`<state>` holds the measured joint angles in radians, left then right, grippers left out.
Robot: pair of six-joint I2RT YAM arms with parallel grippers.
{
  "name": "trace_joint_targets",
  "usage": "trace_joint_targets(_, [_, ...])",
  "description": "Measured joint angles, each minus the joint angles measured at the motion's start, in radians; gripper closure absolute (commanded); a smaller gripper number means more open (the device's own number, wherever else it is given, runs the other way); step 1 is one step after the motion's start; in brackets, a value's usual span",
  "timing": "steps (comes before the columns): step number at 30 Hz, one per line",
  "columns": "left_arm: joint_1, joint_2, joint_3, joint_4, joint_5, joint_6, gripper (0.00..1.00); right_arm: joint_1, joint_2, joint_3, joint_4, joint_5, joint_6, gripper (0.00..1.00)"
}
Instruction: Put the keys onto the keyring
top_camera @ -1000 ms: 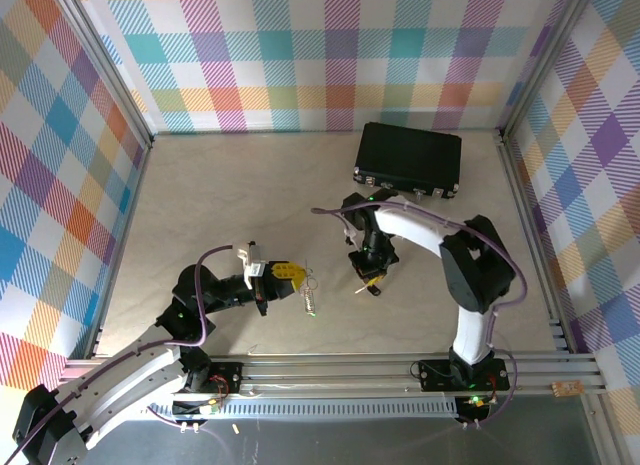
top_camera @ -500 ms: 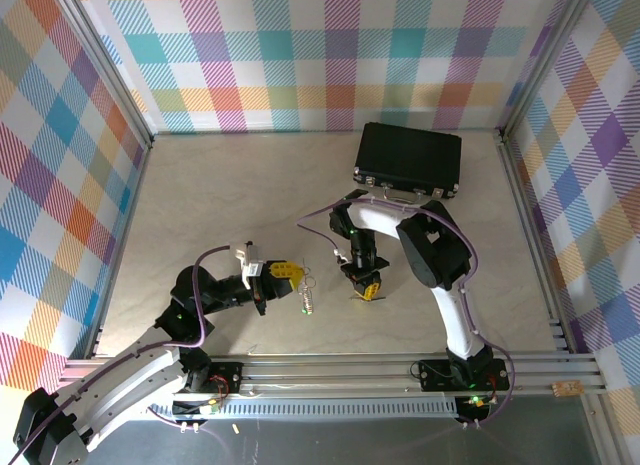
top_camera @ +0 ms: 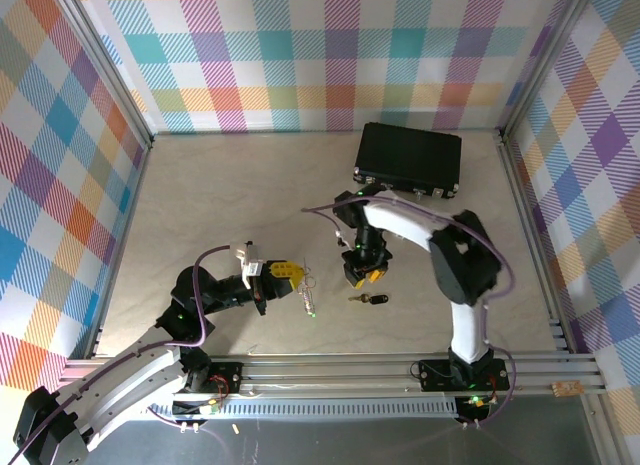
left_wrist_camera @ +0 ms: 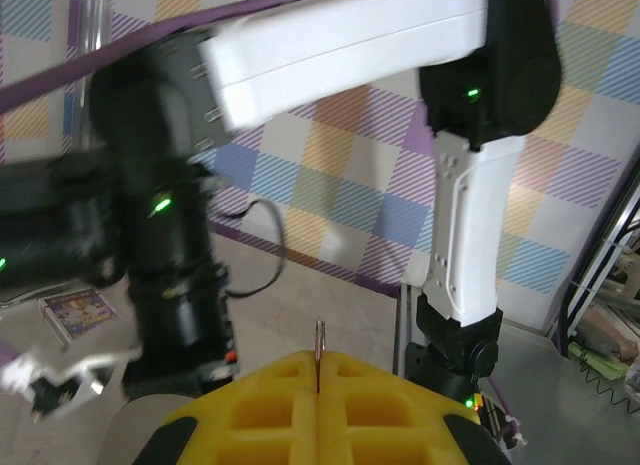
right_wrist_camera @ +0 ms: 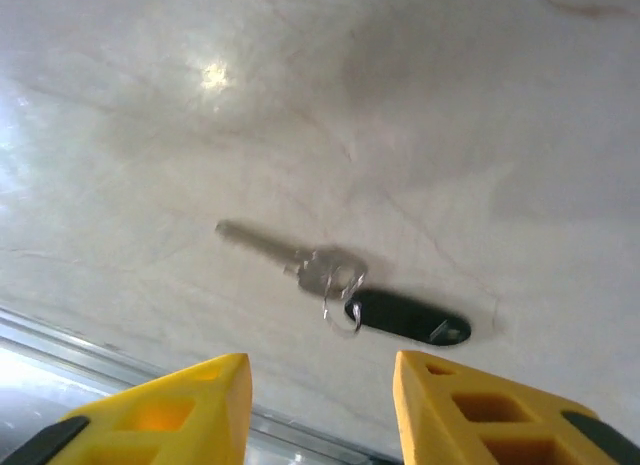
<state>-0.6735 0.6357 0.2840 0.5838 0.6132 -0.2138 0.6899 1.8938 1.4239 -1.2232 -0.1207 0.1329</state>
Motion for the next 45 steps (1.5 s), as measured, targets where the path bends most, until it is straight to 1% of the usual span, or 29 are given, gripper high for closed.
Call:
trace_joint_targets(4, [0.002,0.014,-0.001,0.022,0.001,-0.008,1.00,0.005,-0.240,-0.208,0.133,-0.016,0.127,0.54])
trace_joint_targets(6, [0.002,0.018,-0.001,0.032,0.007,-0.015,1.00,0.005,-0.322,-0.320,0.209,-0.021,0.183,0.54])
trace_joint_targets(10, [0.002,0.019,-0.002,0.056,0.008,-0.029,1.00,0.005,-0.421,-0.520,0.393,-0.024,0.254,0.51])
trace_joint_targets(15, [0.002,0.022,-0.002,0.068,0.015,-0.034,1.00,0.004,-0.486,-0.645,0.590,0.002,0.297,0.46])
trace_joint_targets(18, [0.002,0.029,-0.002,0.079,0.016,-0.037,1.00,0.003,-0.489,-0.686,0.698,0.005,0.301,0.46])
trace_joint_targets(24, [0.002,0.031,-0.002,0.083,0.019,-0.037,1.00,0.003,-0.482,-0.713,0.790,0.003,0.298,0.49])
trace_joint_targets(34, [0.003,0.031,-0.003,0.105,0.019,-0.053,1.00,0.005,-0.517,-0.747,0.787,-0.003,0.292,0.53])
trace_joint_targets(45, [0.010,0.033,-0.007,0.112,0.024,-0.060,1.00,0.023,-0.495,-0.747,0.784,-0.004,0.245,0.61])
